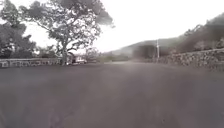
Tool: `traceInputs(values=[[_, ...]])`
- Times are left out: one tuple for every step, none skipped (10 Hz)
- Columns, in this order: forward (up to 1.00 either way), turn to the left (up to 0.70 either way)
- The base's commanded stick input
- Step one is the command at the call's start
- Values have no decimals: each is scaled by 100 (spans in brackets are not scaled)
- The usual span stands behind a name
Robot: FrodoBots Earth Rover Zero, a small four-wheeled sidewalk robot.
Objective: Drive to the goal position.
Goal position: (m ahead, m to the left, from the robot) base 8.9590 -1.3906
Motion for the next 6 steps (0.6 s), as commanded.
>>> traceInputs(values=[[70,0],[70,0],[70,0],[70,0],[70,0],[70,0]])
